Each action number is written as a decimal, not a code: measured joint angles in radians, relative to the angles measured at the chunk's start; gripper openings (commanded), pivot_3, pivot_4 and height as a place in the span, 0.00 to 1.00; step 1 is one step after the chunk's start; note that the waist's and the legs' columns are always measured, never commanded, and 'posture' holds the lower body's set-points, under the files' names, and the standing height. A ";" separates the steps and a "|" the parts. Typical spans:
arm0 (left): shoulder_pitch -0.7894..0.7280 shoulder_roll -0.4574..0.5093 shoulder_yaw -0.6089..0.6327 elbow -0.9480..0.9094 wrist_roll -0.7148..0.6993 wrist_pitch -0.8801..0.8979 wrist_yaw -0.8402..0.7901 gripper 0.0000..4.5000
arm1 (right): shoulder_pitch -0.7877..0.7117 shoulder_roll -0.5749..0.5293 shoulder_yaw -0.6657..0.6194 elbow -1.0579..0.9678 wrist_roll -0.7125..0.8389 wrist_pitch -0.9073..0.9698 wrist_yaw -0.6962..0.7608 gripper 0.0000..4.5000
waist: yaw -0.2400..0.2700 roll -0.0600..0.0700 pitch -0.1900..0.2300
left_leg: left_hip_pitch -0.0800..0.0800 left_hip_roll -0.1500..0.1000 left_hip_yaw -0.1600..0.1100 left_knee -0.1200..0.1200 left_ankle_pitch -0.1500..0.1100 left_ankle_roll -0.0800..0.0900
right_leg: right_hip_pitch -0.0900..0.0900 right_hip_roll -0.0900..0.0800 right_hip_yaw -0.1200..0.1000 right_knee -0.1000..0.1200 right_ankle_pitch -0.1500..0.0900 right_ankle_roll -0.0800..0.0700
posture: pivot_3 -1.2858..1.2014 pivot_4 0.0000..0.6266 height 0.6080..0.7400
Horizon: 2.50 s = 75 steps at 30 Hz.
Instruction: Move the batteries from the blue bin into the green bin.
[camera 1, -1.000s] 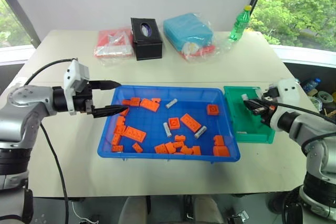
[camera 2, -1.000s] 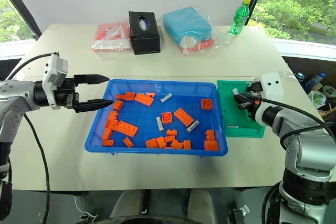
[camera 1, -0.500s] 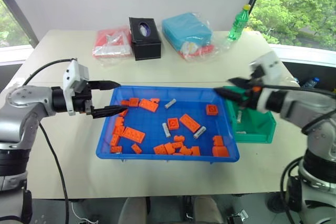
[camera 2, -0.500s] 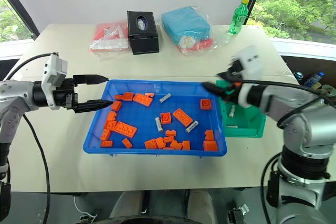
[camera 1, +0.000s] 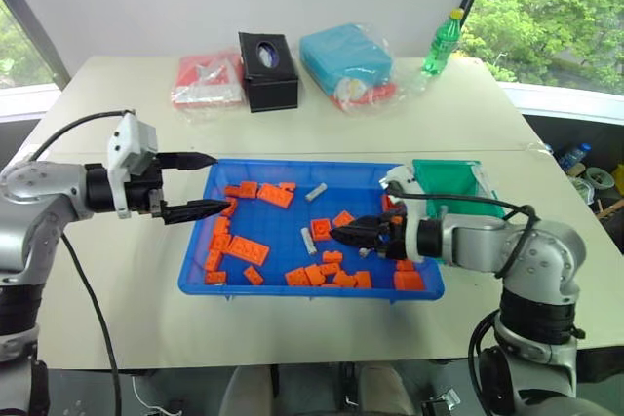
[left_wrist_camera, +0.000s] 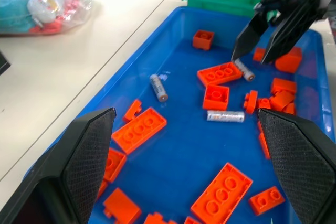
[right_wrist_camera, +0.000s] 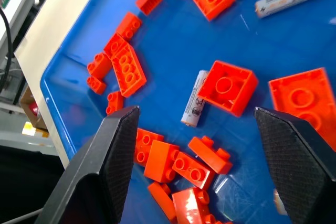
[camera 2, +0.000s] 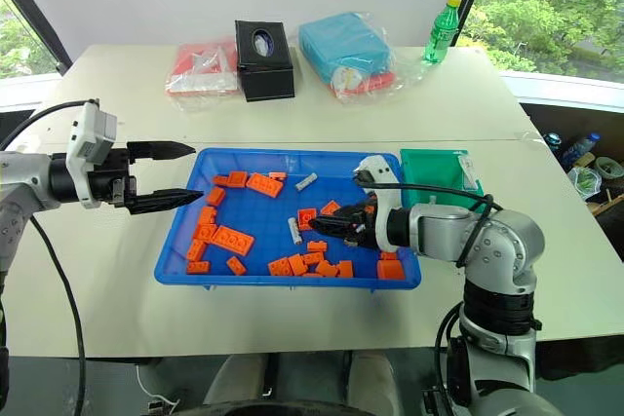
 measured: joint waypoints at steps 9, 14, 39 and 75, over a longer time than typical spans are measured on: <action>0.008 0.002 0.000 -0.009 -0.002 0.013 0.000 1.00 | -0.034 0.052 0.073 0.065 -0.013 0.000 -0.076 0.79 | 0.005 0.000 0.000 | -0.001 0.001 0.000 0.000 0.000 0.000 | 0.000 0.001 0.000 -0.001 0.000 0.000 | 0.52 0.24 0.95; 0.008 0.003 0.000 -0.009 -0.002 0.013 -0.001 1.00 | -0.024 0.067 0.095 0.070 -0.008 0.000 -0.090 0.79 | 0.003 0.000 0.000 | -0.001 0.002 0.000 0.000 0.000 0.000 | 0.000 0.002 0.000 -0.001 0.000 0.000 | 0.52 0.24 0.95; -0.001 0.004 0.000 -0.011 -0.002 0.012 0.001 1.00 | -0.057 0.078 0.312 0.145 -0.144 -0.147 -0.052 0.79 | 0.002 0.000 0.000 | -0.001 0.008 0.002 0.000 0.000 0.000 | -0.003 0.006 0.000 -0.002 0.000 0.000 | 0.52 0.24 0.95; -0.007 -0.019 -0.043 -0.066 -0.040 0.034 -0.042 1.00 | -0.088 -0.250 -0.286 -0.022 -0.164 0.000 0.046 0.01 | 0.002 0.000 0.000 | -0.004 0.011 0.008 0.000 -0.001 -0.002 | -0.006 0.006 0.000 -0.007 0.001 -0.001 | 0.52 0.24 0.95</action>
